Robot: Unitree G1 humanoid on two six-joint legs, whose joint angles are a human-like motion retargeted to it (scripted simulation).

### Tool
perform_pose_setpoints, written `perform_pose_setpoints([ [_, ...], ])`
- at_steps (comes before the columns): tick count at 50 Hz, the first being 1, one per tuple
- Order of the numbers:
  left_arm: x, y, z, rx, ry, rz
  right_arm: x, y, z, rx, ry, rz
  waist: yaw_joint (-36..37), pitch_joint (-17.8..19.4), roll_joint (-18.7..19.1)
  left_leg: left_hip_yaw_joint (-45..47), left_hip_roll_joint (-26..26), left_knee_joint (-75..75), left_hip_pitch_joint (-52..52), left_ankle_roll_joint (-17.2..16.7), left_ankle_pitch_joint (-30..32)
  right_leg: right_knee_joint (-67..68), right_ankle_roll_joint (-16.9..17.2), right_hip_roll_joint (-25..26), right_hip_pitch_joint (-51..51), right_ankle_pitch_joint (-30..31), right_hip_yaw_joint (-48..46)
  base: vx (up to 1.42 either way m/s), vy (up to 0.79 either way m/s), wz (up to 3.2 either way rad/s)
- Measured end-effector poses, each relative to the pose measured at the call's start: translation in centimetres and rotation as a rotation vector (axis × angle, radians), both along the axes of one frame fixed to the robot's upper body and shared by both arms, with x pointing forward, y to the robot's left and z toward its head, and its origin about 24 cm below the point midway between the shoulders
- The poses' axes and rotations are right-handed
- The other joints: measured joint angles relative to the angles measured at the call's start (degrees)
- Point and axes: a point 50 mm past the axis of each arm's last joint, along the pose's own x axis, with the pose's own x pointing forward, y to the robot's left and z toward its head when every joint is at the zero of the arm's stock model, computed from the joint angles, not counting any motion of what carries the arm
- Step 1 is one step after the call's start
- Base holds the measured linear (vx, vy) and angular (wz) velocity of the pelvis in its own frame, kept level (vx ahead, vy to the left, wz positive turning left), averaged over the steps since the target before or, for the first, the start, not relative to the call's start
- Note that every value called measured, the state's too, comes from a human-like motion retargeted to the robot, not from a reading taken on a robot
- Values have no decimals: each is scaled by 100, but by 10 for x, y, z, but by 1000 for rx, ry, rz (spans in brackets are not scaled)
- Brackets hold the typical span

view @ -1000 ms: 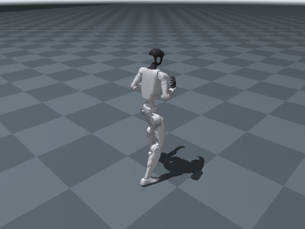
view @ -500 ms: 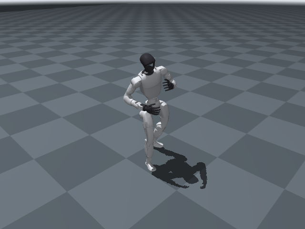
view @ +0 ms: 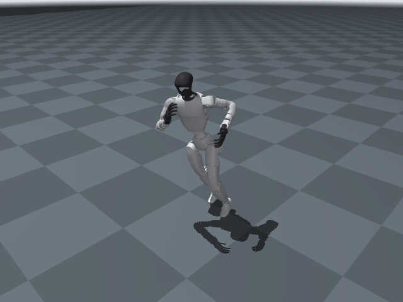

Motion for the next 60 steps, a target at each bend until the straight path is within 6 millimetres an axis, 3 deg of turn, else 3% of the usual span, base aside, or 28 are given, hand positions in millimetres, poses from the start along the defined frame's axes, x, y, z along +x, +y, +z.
perform_pose_setpoints([
  [2,0,2,16,215,-97,-28,-15,2,1,44,-36,80,183,-109,-65,155,-208,-1736,234,-285,-3,-380,208,2,438,1015,268,114,10,-137],
  [5,8,-5,45,495,-335,23,-28,2,-11,55,10,196,165,62,372,224,-261,-3608,942,-958,336,-194,330,389,1210,1897,523,113,16,-106],
  [7,23,-15,66,474,-514,93,-28,-3,-25,15,74,195,-119,233,772,-146,-186,-3576,1231,-1024,606,1165,286,642,1163,1624,91,106,21,-17],
  [8,33,-22,78,433,-609,126,-26,-6,-33,-11,115,177,-329,273,857,-362,-192,-3223,1228,-824,510,2142,223,597,863,1287,-271,101,22,35],
  [10,55,-39,111,348,-815,175,-14,-13,-54,-59,228,107,-799,303,783,-616,-327,-2101,1007,-285,-190,4103,35,145,37,543,-862,98,20,53],
  [13,75,-71,176,271,-1144,159,5,-29,-100,-151,447,-50,-1478,191,600,-622,-430,-1083,959,-18,-1057,5828,-270,-342,-1181,-283,-1052,99,12,28],
  [16,62,-112,238,200,-1461,56,-10,-53,-123,-144,600,-53,-2172,-89,875,-784,-258,-1339,1375,-295,-1030,5698,-465,-317,-2129,-799,-1449,107,9,34],
  [19,41,-147,264,156,-1639,-78,-31,-76,-125,-100,677,-56,-2948,-366,1427,-1135,43,-1929,1867,-727,-291,3743,-444,-14,-2445,-847,-2117,115,3,67],
  [23,38,-167,255,14,-1562,-324,-32,-84,-134,-24,772,-78,-3921,-441,1687,-1652,21,-2697,2785,-1169,1226,-220,-33,344,-1948,-29,-2555,124,-14,55],
  [25,50,-167,235,-61,-1407,-444,-24,-78,-145,7,820,-56,-4172,-290,1538,-1905,-108,-3124,3549,-1143,1936,-959,156,378,-1706,372,-2534,127,-20,-28],
  [28,79,-149,186,-163,-1092,-482,-8,-64,-161,60,865,-81,-4000,209,1215,-1868,-333,-2380,4149,-771,2358,-641,-92,374,-1143,470,-2070,119,-14,-117],
  [31,100,-121,113,-150,-751,-284,19,-35,-174,136,936,-42,-3485,530,1205,-1238,-105,400,3096,-347,1562,445,-586,404,-1098,-482,-1589,109,-2,-133],
  [33,95,-99,66,-132,-556,-143,33,-12,-154,146,848,-9,-3034,559,1297,-961,255,2081,1984,54,924,1156,-714,451,-1322,-1043,-1430,107,4,-84],
  [35,75,-75,41,-156,-439,-76,38,4,-105,177,623,20,-2400,339,1227,-795,455,2981,873,394,452,1431,-657,415,-1477,-1324,-1292,113,4,-78],
  [36,63,-64,39,-162,-411,-76,35,6,-77,224,504,39,-1985,143,1055,-675,445,2961,455,473,259,1324,-567,330,-1437,-1307,-1196,120,6,-84],
  [38,43,-47,42,-147,-369,-96,23,5,-31,338,310,86,-1119,-227,605,-346,382,2434,-171,529,-24,964,-331,90,-1262,-1053,-1016,127,11,-82],
  [40,29,-36,51,-111,-347,-126,6,3,-3,444,190,164,-322,-463,99,56,256,1146,-428,409,-41,461,-36,-214,-939,-451,-912,133,22,-57],
  [43,17,-24,60,-93,-343,-138,-16,6,8,438,85,244,380,-476,-202,369,13,-1835,-78,-125,367,-277,213,-362,-93,723,-827,137,37,-17],
  [45,11,-20,64,-85,-376,-126,-28,8,3,344,53,288,517,-223,91,350,18,-3373,458,-642,704,-762,125,-149,903,1406,-721,136,42,44],
  [48,16,-27,68,-126,-506,-51,-29,7,-27,203,166,326,150,562,825,-221,95,-3066,1149,-888,661,-356,-258,206,2144,1915,-868,128,35,137],
  [50,34,-43,68,-177,-591,-1,-17,0,-60,186,326,231,-160,931,1148,-620,236,-1984,1400,-778,-46,1116,-358,288,2075,1600,-1319,125,26,129],
  [51,49,-55,71,-195,-630,12,-7,-4,-82,155,413,122,-283,958,1113,-682,232,-1617,1433,-679,-383,2179,-425,149,1580,1080,-1453,123,19,71],
  [53,77,-81,93,-237,-733,8,5,-14,-126,44,579,-53,-524,665,677,-681,-10,-1170,1177,-263,-864,4367,-314,-299,-143,116,-1382,120,12,19],
  [55,88,-96,132,-200,-888,-72,-3,-31,-156,-7,727,-75,-986,234,427,-725,-147,-1405,1200,-158,-863,5183,-228,-359,-1597,-424,-1254,122,6,39],
  [57,83,-102,171,-105,-1049,-181,-23,-53,-162,34,832,-15,-1695,-99,670,-993,-37,-1911,1537,-368,-431,4561,-358,-124,-2283,-551,-1557,125,3,114],
  [58,79,-106,185,-37,-1121,-220,-32,-64,-162,42,870,2,-2095,-221,929,-1172,107,-2129,1693,-563,-96,3781,-580,45,-2366,-549,-1850,128,-2,161],
  [60,68,-115,207,-11,-1232,-279,-46,-79,-166,17,953,-3,-2879,-278,1336,-1579,266,-2486,2091,-808,685,1978,-578,154,-2293,-102,-2604,134,-13,190],
])
